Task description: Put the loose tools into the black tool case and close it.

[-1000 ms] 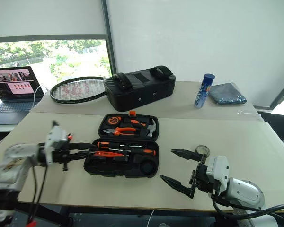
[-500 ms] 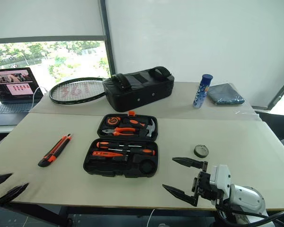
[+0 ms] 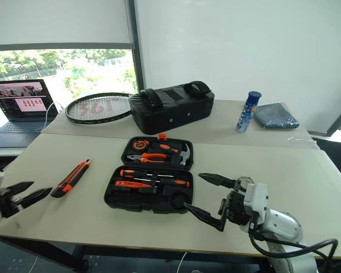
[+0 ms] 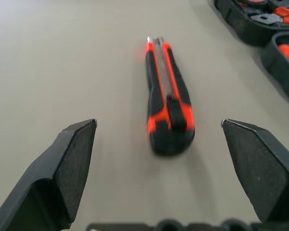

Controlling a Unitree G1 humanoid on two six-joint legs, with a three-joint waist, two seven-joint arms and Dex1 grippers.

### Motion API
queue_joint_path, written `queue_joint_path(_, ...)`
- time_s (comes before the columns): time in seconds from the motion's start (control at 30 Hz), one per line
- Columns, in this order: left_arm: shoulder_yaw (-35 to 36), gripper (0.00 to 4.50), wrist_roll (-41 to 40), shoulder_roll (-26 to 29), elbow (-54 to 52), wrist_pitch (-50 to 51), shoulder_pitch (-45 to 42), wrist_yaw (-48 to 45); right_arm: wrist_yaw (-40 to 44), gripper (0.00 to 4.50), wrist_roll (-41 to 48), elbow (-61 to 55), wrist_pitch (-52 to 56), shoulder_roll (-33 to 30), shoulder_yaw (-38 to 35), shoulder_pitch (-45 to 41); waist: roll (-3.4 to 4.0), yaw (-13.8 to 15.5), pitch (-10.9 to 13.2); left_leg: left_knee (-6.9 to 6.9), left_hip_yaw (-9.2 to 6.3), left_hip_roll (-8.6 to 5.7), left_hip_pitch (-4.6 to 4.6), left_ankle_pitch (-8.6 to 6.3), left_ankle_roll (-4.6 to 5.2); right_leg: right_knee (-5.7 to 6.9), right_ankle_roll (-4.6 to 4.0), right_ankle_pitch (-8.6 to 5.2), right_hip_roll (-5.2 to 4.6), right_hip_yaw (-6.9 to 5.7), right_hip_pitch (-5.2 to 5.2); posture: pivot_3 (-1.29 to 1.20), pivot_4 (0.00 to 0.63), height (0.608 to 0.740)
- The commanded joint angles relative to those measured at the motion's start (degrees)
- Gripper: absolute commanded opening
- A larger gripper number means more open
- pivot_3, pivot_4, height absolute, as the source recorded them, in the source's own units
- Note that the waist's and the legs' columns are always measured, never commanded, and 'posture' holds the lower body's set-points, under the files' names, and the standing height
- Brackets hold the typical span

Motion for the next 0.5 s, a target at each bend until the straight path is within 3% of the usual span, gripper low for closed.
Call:
queue_joint_path(0.03, -6.4, 4.47, 3.7, 1.2, 4.5, 2.2, -6.4, 0.7, -1.0, 4.5, 0.0, -2.1, -0.3, 0.3, 0.2, -0.1, 0.0, -0.4, 0.0, -0.01, 0.01, 0.0, -0.05, 0.0, 0.0, 0.0, -0.02, 0.01, 0.0, 0.01, -0.05, 0.0, 0.15, 0.74)
queue_joint_path(0.17, -13.2, 4.47, 9.0, 1.1, 12.2, 2.7, -15.2, 2.8, -1.2, 4.5, -0.8, -2.2, -1.1, 0.5, 0.4, 0.7, -0.01, -0.9, 0.0, -0.02, -0.06, 0.0, -0.22, -0.03, -0.02, 0.0, -0.04, 0.02, 0.04, -0.04, -0.2, 0.0, 0.15, 0.74)
queue_joint_path(0.33, -17.1, 4.47, 12.1, 0.1, 16.8, 1.7, -19.1, 2.4, -1.4, 4.5, -1.2, -2.3, -1.6, 0.4, 0.2, 2.2, -0.01, -1.1, 0.0, -0.02, -0.05, -0.01, -0.21, -0.03, -0.02, 0.01, -0.04, 0.02, 0.03, -0.02, -0.16, 0.0, 0.15, 0.74)
queue_joint_path(0.37, -17.4, 3.95, 12.1, -0.2, 17.0, 1.3, -19.3, 1.7, -1.5, 4.5, -1.3, -2.4, -1.6, 0.4, 0.3, 2.5, 0.0, -1.0, 0.0, -0.02, -0.06, 0.0, -0.21, -0.03, -0.02, 0.01, -0.03, 0.02, 0.03, -0.03, -0.16, 0.0, 0.15, 0.74)
queue_joint_path(0.43, -17.6, 3.53, 12.0, -0.6, 17.4, 1.4, -19.5, 1.0, -1.5, 4.5, -1.4, -2.5, -1.6, 0.4, 0.4, 2.9, 0.0, -1.0, 0.0, -0.02, -0.07, -0.01, -0.17, -0.02, -0.02, 0.02, -0.04, 0.02, 0.03, -0.03, -0.13, 0.0, 0.15, 0.74)
queue_joint_path(0.5, -17.6, 2.77, 11.8, -0.2, 17.4, 1.2, -19.2, -0.5, -1.5, 4.5, -1.5, -2.6, -1.7, 0.4, 0.5, 3.4, 0.0, -1.0, 0.0, -0.02, -0.06, -0.01, -0.17, -0.02, -0.02, 0.02, -0.03, 0.02, 0.02, -0.03, -0.12, 0.0, 0.15, 0.74)
